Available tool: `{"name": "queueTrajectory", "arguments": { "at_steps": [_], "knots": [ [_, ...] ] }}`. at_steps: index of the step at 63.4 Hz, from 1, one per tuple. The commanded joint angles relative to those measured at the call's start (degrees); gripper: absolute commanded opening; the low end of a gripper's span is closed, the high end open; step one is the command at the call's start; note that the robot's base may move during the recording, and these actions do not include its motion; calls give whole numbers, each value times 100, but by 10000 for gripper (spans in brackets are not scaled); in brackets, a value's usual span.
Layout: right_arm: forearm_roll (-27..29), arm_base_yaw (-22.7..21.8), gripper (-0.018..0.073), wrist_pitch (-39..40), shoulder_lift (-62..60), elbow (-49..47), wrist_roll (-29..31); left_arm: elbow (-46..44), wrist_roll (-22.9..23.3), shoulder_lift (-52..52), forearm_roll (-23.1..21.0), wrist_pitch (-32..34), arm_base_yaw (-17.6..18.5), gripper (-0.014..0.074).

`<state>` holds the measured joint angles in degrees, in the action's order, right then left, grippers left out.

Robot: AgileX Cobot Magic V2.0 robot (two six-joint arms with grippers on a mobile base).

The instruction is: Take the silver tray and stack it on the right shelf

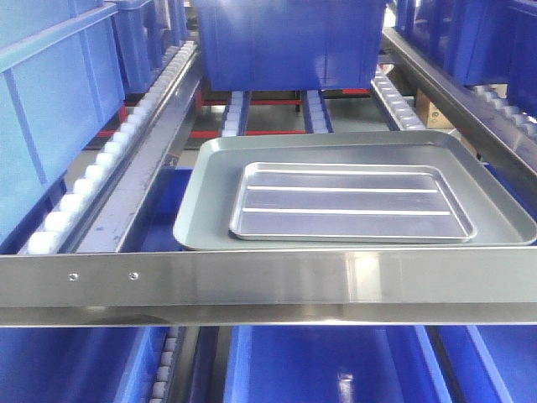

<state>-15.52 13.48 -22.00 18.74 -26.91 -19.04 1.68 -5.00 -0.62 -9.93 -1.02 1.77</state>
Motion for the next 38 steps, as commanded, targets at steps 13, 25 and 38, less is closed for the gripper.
{"name": "queueTrajectory", "arguments": {
  "at_steps": [13,25,38],
  "knots": [
    [676,-1189,66,1162,-611,754,1502,111,-15,-91,-50,504,-15,-101],
    [1658,-1715,66,2675,-1325,2232,1904,111,-15,-91,-50,504,-15,-101],
    [1718,-1750,66,2807,-1988,2743,2055,111,-15,-91,-50,504,-15,-101]
  ]
}}
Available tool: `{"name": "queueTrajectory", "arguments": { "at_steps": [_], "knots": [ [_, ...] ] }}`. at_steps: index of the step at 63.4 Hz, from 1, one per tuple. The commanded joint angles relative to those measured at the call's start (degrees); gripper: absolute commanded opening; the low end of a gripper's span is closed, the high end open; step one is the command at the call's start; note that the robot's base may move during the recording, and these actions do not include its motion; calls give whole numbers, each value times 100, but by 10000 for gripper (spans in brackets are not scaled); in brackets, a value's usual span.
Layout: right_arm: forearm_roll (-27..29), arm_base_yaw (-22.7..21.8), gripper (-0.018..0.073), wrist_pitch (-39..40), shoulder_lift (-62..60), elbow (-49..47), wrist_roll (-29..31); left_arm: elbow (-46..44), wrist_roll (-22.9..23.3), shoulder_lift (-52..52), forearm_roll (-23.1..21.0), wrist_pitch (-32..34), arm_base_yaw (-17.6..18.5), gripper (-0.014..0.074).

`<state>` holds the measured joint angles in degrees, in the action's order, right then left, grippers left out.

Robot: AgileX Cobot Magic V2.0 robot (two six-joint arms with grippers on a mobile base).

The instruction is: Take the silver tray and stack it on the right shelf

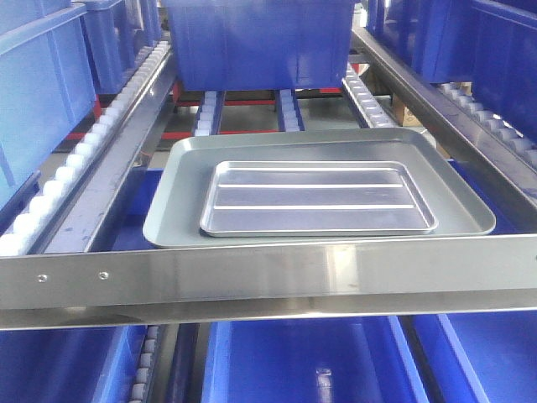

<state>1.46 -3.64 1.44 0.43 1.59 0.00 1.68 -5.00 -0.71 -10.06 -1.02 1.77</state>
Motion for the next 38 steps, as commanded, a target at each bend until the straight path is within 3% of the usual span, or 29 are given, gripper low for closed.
{"name": "queueTrajectory", "arguments": {
  "at_steps": [1,14,38],
  "knots": [
    [21,-38,66,410,-215,-108,180,111,-15,-82,-37,504,-15,-101],
    [21,-51,66,-59,-222,-102,240,111,-15,-82,-37,504,-15,-101],
    [21,-51,66,-46,-222,-102,240,111,-15,-72,-37,504,-15,-101]
  ]
}}
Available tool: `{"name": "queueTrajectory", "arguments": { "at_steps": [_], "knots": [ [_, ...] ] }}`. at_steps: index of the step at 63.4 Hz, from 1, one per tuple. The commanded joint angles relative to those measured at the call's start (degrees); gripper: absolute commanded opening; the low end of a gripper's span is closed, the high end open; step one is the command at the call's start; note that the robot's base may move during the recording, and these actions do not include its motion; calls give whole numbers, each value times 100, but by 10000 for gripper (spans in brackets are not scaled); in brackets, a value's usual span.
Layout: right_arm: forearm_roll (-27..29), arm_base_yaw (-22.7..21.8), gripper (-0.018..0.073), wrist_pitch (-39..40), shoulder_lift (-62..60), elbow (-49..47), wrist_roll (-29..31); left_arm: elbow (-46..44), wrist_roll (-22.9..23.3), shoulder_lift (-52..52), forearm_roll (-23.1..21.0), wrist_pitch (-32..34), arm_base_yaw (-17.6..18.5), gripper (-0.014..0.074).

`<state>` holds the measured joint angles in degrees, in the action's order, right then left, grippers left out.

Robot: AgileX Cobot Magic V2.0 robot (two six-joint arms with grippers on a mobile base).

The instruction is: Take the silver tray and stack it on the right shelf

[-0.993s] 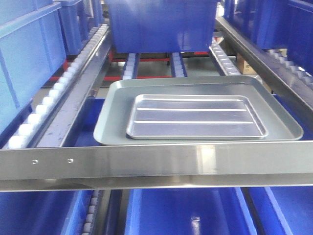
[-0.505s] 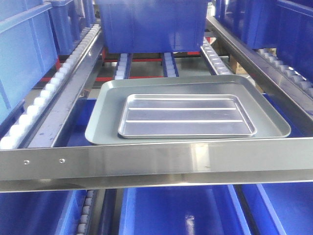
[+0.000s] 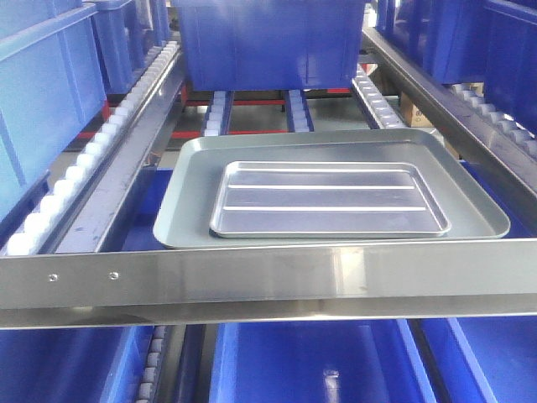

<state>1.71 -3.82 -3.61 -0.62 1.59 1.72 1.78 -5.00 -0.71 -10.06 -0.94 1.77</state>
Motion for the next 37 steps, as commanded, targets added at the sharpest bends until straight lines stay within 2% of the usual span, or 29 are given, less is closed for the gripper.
{"name": "queueTrajectory", "arguments": {
  "at_steps": [1,37],
  "knots": [
    [-4,-33,66,459,-117,-102,68,102,-15,-72,-37,495,-15,-101],
    [-4,-33,66,459,-117,-102,68,102,-15,-72,-37,495,-15,-101]
  ]
}}
